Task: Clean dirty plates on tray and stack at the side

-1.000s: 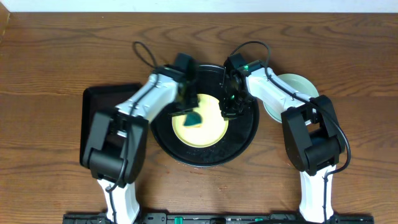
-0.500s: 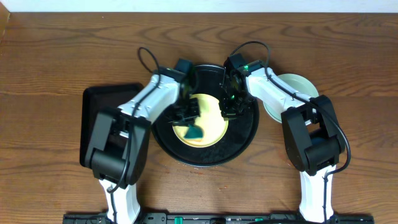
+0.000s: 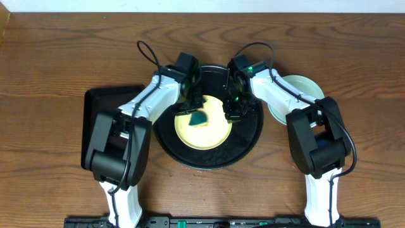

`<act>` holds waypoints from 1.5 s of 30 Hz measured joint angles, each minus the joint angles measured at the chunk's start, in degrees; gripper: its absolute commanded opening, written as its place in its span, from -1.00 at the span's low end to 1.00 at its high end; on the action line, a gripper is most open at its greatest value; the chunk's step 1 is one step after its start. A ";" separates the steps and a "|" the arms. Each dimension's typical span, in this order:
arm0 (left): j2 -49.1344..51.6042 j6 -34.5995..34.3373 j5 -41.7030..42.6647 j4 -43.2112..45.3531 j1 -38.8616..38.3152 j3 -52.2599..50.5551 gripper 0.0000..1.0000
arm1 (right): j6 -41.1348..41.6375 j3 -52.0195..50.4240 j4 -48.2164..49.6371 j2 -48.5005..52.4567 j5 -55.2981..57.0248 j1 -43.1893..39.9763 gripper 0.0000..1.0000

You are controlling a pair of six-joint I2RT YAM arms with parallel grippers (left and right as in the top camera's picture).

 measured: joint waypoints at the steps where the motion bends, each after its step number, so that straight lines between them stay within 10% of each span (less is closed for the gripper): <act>1: 0.00 0.04 -0.50 -1.40 0.57 0.46 -0.85 | 0.00 0.00 0.00 0.00 -0.02 0.00 -0.95; 19: -13.20 4.31 -7.17 -16.15 8.33 8.96 -0.85 | -2.16 -0.17 0.59 -1.27 2.12 0.26 -0.98; 45: -12.66 4.33 -7.80 -16.04 9.49 8.96 -0.85 | -4.00 -0.50 0.87 -23.58 68.39 21.35 -0.98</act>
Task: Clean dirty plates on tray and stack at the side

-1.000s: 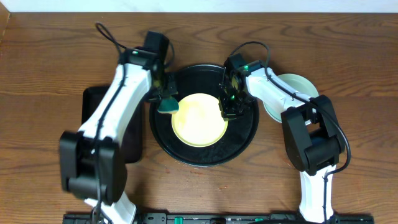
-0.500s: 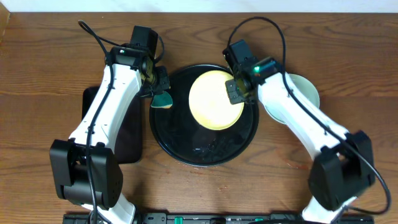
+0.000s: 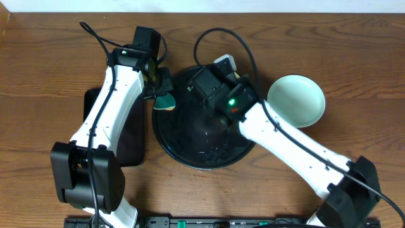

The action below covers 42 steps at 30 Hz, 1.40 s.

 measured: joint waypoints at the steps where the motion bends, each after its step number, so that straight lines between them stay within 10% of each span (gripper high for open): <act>1: 0.00 0.00 0.00 -0.02 0.00 0.00 -0.84 | 0.00 0.00 0.00 -0.52 1.97 0.79 -0.98; 24: 0.00 0.00 0.00 0.00 0.00 0.00 -0.85 | 3.02 0.00 -0.46 -1.68 21.75 3.17 -0.98; 42: 0.00 0.00 0.00 -0.02 0.00 0.00 -0.85 | 3.63 -3.50 -3.17 -1.68 -39.15 -24.57 -0.97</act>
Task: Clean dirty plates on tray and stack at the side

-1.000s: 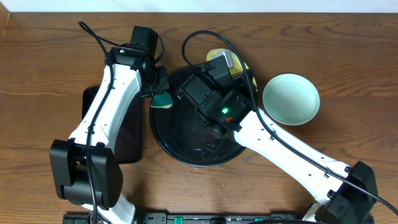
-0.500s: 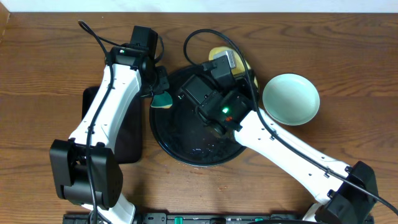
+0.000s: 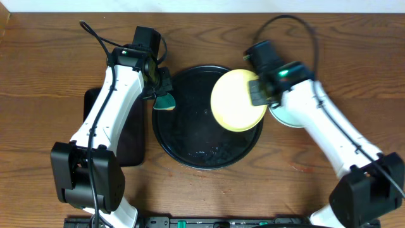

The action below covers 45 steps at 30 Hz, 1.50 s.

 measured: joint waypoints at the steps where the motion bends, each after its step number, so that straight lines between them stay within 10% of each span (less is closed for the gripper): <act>1: 0.00 0.00 0.00 0.00 0.00 0.00 -0.85 | -0.37 0.00 -0.20 0.00 -2.49 -2.45 -0.97; 13: 0.00 0.00 0.00 0.00 0.00 0.00 -0.85 | -1.70 -1.40 -1.46 0.00 -10.86 -28.65 -0.98; 24: 0.00 0.00 0.00 0.17 0.00 0.00 -0.85 | -1.75 -13.14 8.92 0.00 -11.06 -36.48 -0.98; 36: -0.02 3.91 0.04 -5.57 1.40 1.38 -0.85 | -3.08 -16.33 13.11 0.00 -13.18 -34.16 -0.09; 45: -6.21 8.96 -1.55 -13.60 11.98 3.85 -0.85 | -6.38 -11.45 9.07 0.00 -21.22 -31.41 0.15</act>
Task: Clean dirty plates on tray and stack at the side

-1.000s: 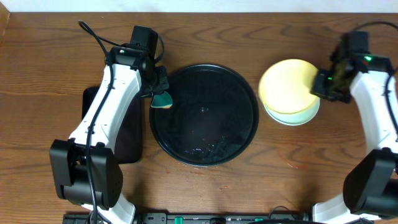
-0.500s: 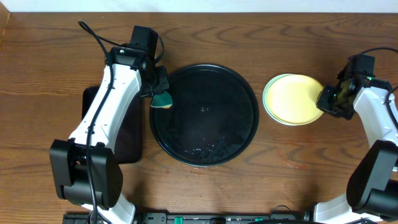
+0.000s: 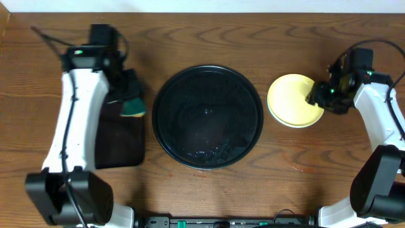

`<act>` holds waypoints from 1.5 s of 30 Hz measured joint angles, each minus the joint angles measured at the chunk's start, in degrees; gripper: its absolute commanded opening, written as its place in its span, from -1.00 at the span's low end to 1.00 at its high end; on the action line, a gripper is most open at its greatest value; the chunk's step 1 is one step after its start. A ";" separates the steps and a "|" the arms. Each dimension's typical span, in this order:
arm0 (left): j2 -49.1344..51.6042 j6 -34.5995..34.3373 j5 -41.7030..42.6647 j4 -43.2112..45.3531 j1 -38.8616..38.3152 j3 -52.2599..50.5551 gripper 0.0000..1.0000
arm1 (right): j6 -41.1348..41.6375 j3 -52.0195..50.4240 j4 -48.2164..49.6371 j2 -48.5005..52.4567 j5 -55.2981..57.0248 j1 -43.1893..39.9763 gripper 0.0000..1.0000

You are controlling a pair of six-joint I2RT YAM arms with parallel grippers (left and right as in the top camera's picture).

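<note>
The round black tray (image 3: 207, 117) sits mid-table with nothing on it but some wet smears. To its right the yellow plate (image 3: 290, 101) lies flat on the table side. My right gripper (image 3: 318, 96) is at the plate's right rim, shut on it. My left gripper (image 3: 130, 101) is left of the tray and shut on a green and yellow sponge (image 3: 134, 106), held over the black mat.
A black rectangular mat (image 3: 120, 142) lies left of the tray, under my left arm. Bare wooden table (image 3: 209, 38) stretches behind the tray. A faint stain (image 3: 304, 168) marks the wood at the front right.
My right gripper has carried the yellow plate from above the tray's right rim to the spot where the pale green plate lay. My left gripper with the sponge has moved left, off the tray's edge, over the black mat.
First the yellow plate lay in the tray with the sponge on it and both grippers over it. Then the sponge was at the tray's left rim and my right arm covered the tray. Then the plate was lifted at the tray's right side; now it covers the green plate.
</note>
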 measured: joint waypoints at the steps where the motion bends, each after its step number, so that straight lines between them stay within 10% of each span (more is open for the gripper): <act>1: -0.35 0.20 -0.74 -0.22 1.18 -0.02 -0.85 | -0.33 1.07 -0.09 0.00 -0.46 0.72 0.18; 24: 9.07 6.21 -4.48 14.71 8.39 -15.67 -0.83 | -3.23 3.72 2.47 -0.02 0.50 16.55 0.61; 28: 9.25 6.73 -4.52 15.50 8.39 -15.72 -0.35 | -3.28 3.72 2.25 -0.02 0.59 16.55 0.61; 43: 8.37 6.91 -4.59 11.72 8.37 -13.90 -0.29 | -3.48 4.00 0.04 -0.02 1.18 16.55 0.64; 45: 6.29 6.95 -4.24 10.47 8.31 -12.55 0.01 | -3.41 4.76 -1.42 -0.02 1.27 16.55 0.74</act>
